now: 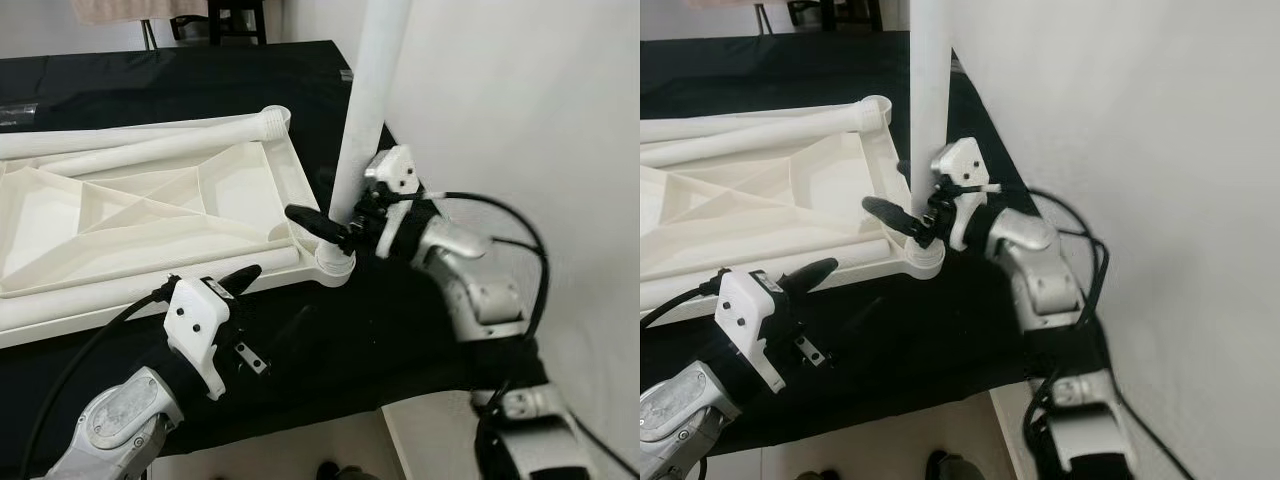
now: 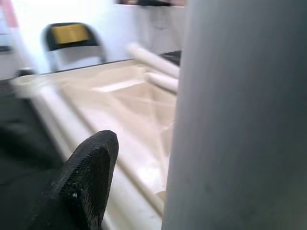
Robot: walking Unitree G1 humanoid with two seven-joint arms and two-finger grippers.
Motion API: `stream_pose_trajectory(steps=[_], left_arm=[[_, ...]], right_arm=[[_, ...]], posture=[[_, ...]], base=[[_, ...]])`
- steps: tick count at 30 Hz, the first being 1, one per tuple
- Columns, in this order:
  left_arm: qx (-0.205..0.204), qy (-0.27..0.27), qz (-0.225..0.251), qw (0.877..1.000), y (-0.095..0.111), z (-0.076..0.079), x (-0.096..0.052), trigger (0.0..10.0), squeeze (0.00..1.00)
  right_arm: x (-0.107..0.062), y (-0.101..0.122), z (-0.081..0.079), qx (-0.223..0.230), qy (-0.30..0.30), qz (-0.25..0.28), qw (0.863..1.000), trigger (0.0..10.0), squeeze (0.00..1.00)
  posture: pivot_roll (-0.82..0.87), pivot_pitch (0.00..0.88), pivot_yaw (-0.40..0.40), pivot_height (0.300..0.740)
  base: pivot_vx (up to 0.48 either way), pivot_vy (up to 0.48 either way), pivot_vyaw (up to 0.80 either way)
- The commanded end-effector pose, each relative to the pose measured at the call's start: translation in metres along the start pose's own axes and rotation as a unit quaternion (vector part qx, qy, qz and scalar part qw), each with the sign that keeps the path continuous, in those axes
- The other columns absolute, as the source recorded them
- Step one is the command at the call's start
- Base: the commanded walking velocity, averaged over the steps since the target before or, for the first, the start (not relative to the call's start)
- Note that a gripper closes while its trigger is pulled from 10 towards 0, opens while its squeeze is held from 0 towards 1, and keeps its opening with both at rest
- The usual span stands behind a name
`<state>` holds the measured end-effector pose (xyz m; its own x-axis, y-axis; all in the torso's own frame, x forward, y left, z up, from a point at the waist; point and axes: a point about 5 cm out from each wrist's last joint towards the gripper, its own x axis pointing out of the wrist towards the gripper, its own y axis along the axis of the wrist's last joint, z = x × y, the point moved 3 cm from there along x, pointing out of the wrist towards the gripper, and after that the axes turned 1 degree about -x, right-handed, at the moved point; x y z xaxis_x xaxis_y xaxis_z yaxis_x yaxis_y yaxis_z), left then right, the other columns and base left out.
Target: Building children table
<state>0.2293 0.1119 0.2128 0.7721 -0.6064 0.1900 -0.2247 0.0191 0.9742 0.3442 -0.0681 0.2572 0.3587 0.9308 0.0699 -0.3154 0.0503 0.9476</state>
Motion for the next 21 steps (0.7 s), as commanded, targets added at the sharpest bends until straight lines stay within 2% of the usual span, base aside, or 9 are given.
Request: stream_pose_trajectory(steps=[1, 3, 6, 7, 9, 10, 18, 21], left_arm=[[-0.01, -0.002, -0.004, 1.0, -0.004, 0.001, -0.001, 10.0, 0.0], [-0.008, -0.001, -0.004, 1.0, -0.003, 0.001, -0.001, 10.0, 0.0], [-0.007, -0.001, -0.004, 1.0, -0.003, 0.001, -0.001, 10.0, 0.0], [-0.007, 0.0, -0.004, 1.0, -0.003, 0.001, -0.001, 10.0, 0.0], [-0.007, 0.0, -0.004, 1.0, -0.003, 0.001, -0.001, 10.0, 0.0], [-0.007, -0.001, -0.005, 1.0, -0.003, 0.001, -0.002, 10.0, 0.0], [-0.007, -0.002, -0.007, 1.0, -0.003, 0.002, -0.003, 10.0, 0.0], [-0.007, -0.003, -0.009, 1.0, -0.003, 0.002, -0.003, 10.0, 0.0]], right_arm=[[0.009, -0.003, -0.016, -0.001, 0.063, 0.005, 0.998, 10.0, 0.0], [0.007, -0.005, -0.016, 0.005, 0.107, -0.002, 0.994, 10.0, 0.0], [0.006, -0.005, -0.006, 0.015, 0.135, -0.006, 0.991, 10.0, 0.0], [0.006, -0.004, -0.003, 0.019, 0.14, -0.003, 0.99, 1.4, 0.0], [0.006, -0.004, -0.003, 0.019, 0.14, -0.003, 0.99, 1.4, 0.0], [0.006, -0.002, 0.001, 0.028, 0.149, 0.002, 0.989, 0.0, 0.0], [0.002, -0.008, 0.006, 0.034, 0.159, -0.003, 0.987, 0.0, 0.0], [-0.003, -0.019, 0.009, 0.033, 0.136, -0.018, 0.99, 0.0, 0.0]], posture=[[0.07, 0.219, -0.119, 0.74], [0.08, 0.218, -0.117, 0.74], [0.09, 0.218, -0.119, 0.74], [0.09, 0.219, -0.118, 0.74], [0.09, 0.219, -0.118, 0.74], [0.09, 0.221, -0.118, 0.74], [0.1, 0.227, -0.117, 0.74], [0.09, 0.231, -0.117, 0.74]], base=[[0.0, 0.0, 0.0], [0.0, 0.0, 0.0], [0.0, 0.0, 0.0], [0.0, 0.0, 0.0], [0.0, 0.0, 0.0], [0.0, 0.0, 0.0], [0.0, 0.0, 0.0], [0.0, 0.0, 0.0]])
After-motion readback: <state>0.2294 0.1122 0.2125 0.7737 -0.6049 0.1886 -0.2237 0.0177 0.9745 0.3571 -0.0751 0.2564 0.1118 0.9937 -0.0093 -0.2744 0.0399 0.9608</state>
